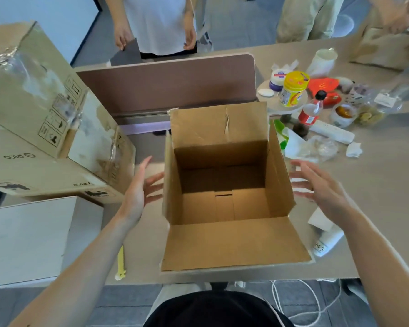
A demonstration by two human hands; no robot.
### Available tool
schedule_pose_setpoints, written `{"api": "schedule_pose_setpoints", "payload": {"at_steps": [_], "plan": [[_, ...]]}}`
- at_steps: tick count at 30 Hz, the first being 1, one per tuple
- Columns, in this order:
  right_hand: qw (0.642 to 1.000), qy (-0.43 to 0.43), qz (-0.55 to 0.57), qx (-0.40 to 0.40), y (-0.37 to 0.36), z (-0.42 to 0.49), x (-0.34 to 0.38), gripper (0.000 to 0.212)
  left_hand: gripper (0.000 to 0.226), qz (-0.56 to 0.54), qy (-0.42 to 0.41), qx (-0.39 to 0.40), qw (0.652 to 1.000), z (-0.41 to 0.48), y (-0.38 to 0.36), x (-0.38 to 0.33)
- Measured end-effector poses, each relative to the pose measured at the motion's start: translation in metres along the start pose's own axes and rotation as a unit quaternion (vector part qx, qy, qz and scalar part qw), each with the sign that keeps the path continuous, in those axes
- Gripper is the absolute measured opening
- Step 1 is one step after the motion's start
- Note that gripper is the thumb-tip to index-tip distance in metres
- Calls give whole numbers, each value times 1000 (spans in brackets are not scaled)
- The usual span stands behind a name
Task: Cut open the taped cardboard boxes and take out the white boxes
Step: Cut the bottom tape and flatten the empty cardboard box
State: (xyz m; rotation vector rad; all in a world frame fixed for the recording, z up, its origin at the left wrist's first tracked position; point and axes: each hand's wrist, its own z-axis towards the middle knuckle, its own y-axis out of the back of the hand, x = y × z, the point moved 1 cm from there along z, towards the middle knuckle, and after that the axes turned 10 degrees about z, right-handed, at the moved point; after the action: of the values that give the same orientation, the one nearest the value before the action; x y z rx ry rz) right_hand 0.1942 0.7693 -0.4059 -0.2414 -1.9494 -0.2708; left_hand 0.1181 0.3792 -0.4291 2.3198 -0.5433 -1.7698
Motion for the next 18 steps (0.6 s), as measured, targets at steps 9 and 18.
{"api": "schedule_pose_setpoints", "payload": {"at_steps": [9,18], "plan": [[986,-69,-152,10,-3,15,-83,68,43,194,24,124,973,6,-28,31],[980,-179,-7,88,-15,11,-100,78,48,118,47,208,970,-6,-33,58]]}}
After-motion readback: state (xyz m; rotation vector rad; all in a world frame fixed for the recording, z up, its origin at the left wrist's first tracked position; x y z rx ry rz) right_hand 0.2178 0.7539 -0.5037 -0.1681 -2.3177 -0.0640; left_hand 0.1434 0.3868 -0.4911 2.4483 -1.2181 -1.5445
